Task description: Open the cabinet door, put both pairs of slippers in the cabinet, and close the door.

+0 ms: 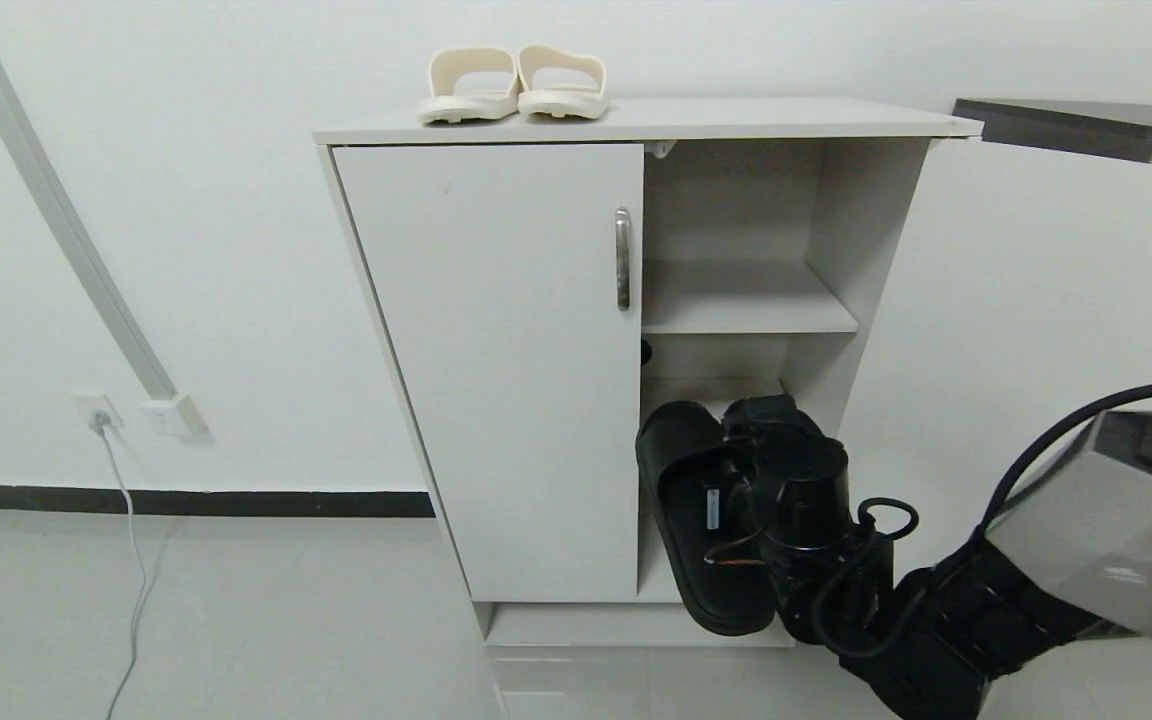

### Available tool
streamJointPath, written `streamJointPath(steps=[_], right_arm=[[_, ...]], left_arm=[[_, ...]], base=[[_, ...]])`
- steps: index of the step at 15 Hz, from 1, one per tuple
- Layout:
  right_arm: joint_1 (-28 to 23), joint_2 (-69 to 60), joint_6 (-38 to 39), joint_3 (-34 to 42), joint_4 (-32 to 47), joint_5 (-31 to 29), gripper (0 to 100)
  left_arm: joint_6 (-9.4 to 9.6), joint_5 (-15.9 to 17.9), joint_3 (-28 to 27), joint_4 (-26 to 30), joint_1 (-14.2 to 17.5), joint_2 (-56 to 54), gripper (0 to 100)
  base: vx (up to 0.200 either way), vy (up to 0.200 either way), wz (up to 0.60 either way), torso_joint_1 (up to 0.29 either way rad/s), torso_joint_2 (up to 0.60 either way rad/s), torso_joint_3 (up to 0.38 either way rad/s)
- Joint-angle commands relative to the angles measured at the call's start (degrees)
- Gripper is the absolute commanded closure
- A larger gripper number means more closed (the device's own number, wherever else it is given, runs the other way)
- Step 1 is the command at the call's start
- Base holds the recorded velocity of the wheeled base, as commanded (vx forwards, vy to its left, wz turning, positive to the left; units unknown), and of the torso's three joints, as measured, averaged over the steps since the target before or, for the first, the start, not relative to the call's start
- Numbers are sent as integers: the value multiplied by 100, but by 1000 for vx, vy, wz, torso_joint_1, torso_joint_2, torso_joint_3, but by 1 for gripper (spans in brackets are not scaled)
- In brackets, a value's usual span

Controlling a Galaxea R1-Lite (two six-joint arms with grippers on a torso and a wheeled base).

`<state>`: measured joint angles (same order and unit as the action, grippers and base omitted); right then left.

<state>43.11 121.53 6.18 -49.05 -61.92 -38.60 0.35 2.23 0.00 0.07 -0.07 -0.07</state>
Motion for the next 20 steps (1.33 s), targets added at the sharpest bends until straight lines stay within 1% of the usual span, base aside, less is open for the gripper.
streamJointPath(steps=[1,7,11,20], right_arm=[[-136,521,6,-122,-101,28,100],[-285,802,103,-236,-224,1,100],[-294,811,103,-227,-242,-16,100],[-268,943,94,-306,-365,-16,100]], left_arm=[[-9,-3,0,1,-1,16,100],[0,-3,0,1,-1,16,100],[0,-12,0,1,7,16,100],[0,-12,0,1,7,16,100]], base=[[0,0,0,0,0,0],[0,0,0,0,0,0],[0,-200,0,2,0,0],[0,0,0,0,0,0]])
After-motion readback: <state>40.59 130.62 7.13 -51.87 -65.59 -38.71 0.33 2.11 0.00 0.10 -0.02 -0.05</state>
